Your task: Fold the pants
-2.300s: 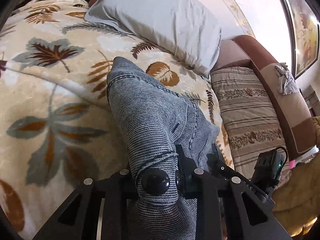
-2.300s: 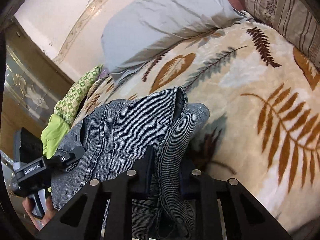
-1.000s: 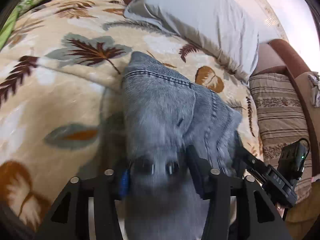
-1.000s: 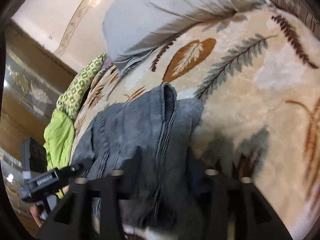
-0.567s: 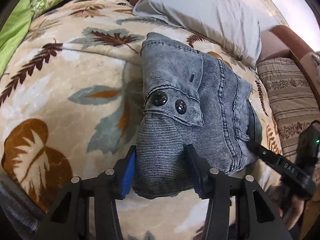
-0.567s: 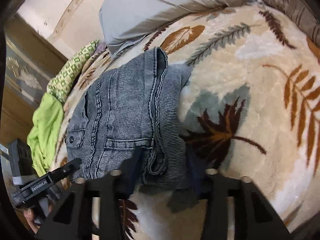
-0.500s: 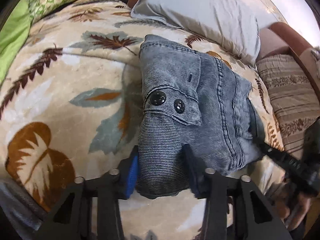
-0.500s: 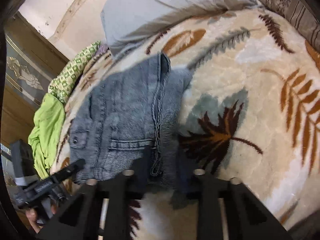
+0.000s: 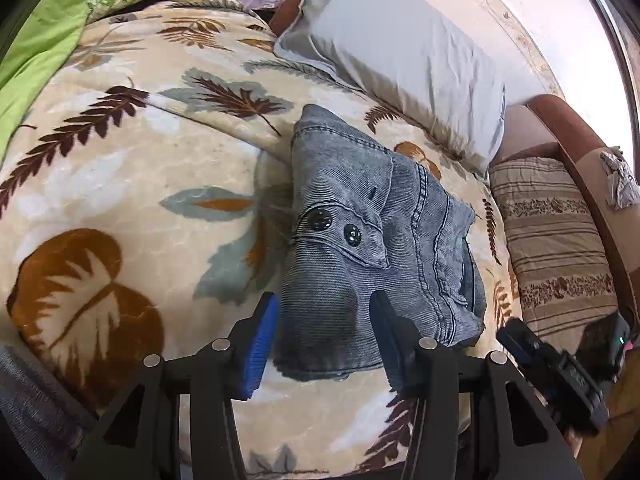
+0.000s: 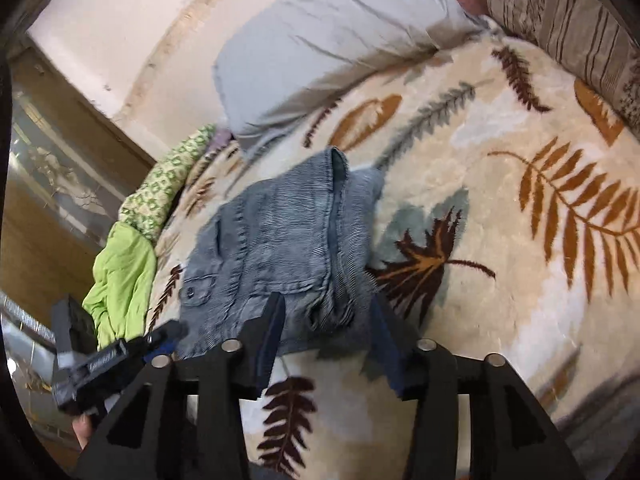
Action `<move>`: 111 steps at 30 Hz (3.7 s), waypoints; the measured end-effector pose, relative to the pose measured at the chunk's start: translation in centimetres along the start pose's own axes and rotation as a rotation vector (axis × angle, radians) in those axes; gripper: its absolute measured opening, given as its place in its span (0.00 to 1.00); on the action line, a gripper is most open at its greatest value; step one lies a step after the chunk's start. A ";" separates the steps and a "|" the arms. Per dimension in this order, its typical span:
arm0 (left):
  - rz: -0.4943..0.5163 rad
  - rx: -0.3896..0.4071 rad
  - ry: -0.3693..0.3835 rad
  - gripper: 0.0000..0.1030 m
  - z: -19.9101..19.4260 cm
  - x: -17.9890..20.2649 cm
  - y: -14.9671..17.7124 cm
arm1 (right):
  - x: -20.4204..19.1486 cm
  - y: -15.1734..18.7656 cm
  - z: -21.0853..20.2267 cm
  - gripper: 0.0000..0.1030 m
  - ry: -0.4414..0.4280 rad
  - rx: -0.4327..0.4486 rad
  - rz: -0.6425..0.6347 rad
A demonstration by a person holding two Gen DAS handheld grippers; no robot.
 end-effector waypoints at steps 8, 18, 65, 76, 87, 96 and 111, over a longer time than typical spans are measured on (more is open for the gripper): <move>0.078 -0.035 -0.104 0.48 1.8 0.9 1.5 | -1.9 0.2 1.4 0.38 -0.106 -0.026 -0.034; 0.129 -0.028 -0.173 0.50 3.3 1.9 1.7 | -0.3 2.3 6.4 0.17 -0.001 -0.186 -0.049; 0.040 -0.117 0.001 0.56 13.0 4.3 -12.0 | 3.6 -11.1 12.7 0.31 -0.157 -0.167 0.070; 0.093 -0.073 -0.045 0.36 12.4 5.3 -11.2 | 2.2 -11.3 11.3 0.10 -0.098 -0.140 -0.060; 0.075 -0.080 -0.038 0.43 12.3 5.0 -11.2 | 3.9 -9.9 12.9 0.10 -0.049 -0.191 -0.026; -0.005 -0.045 -0.002 0.46 11.6 3.8 -12.6 | 4.0 -10.5 12.1 0.15 -0.111 -0.154 0.014; 0.037 -0.052 -0.044 0.37 12.3 4.7 -11.8 | 2.3 -8.4 11.4 0.19 -0.100 -0.210 -0.033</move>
Point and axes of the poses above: each gripper's, at about its wrist camera, not at the fingertips, and z roughly the way its jaws point, x to its right, y to its underside, the point moved 10 cm from there along z, roughly the way its jaws point, and after that the axes turned 11 degrees about -y, right-handed, at the moved point
